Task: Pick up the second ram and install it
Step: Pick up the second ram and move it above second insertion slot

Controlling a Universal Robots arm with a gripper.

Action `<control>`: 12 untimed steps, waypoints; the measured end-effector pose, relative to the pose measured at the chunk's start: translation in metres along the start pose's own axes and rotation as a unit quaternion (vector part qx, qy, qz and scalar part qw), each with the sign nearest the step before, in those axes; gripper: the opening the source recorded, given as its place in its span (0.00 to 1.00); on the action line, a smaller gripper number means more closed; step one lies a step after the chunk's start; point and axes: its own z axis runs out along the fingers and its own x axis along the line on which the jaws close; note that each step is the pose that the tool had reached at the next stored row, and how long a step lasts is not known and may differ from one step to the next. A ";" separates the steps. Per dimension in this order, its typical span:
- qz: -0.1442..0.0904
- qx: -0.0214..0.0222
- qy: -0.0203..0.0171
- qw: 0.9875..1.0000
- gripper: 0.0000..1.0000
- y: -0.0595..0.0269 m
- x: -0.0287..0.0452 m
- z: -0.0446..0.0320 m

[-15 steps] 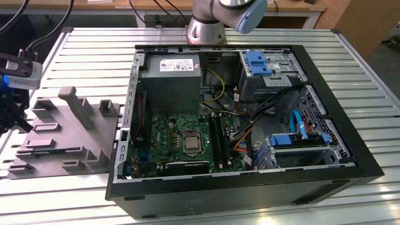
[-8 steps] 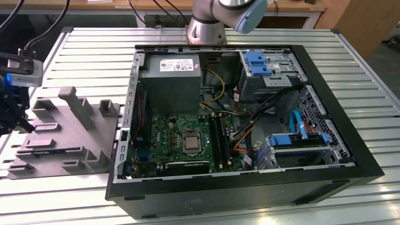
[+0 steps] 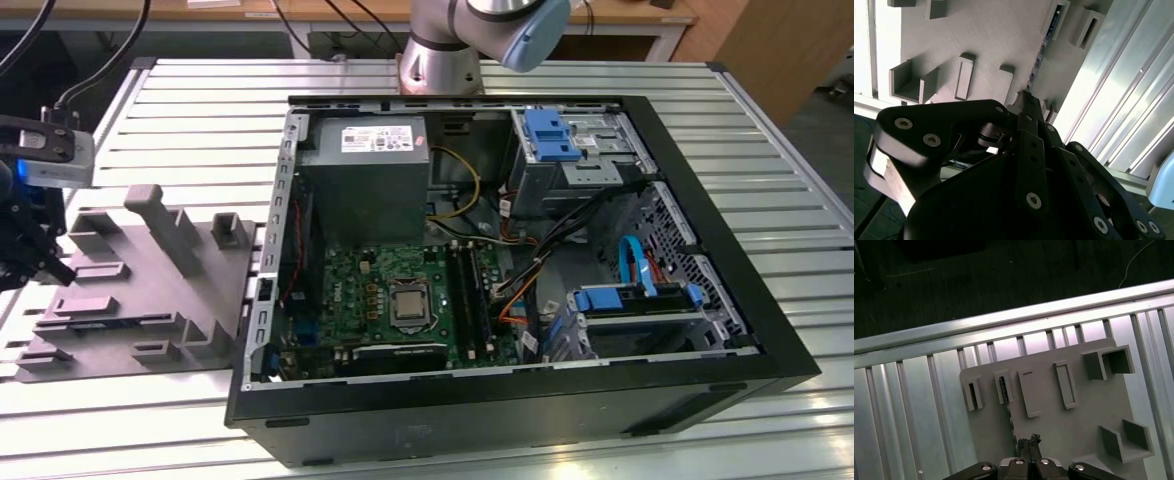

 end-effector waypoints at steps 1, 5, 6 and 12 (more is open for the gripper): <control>-0.002 0.000 0.000 1.000 0.11 0.0000 0.0001 0.0012; -0.024 0.000 0.000 1.000 0.11 -0.0001 0.0003 0.0053; -0.032 0.000 0.001 1.000 0.11 -0.0001 0.0003 0.0064; -0.070 -0.002 0.001 0.998 0.11 -0.0003 0.0007 0.0135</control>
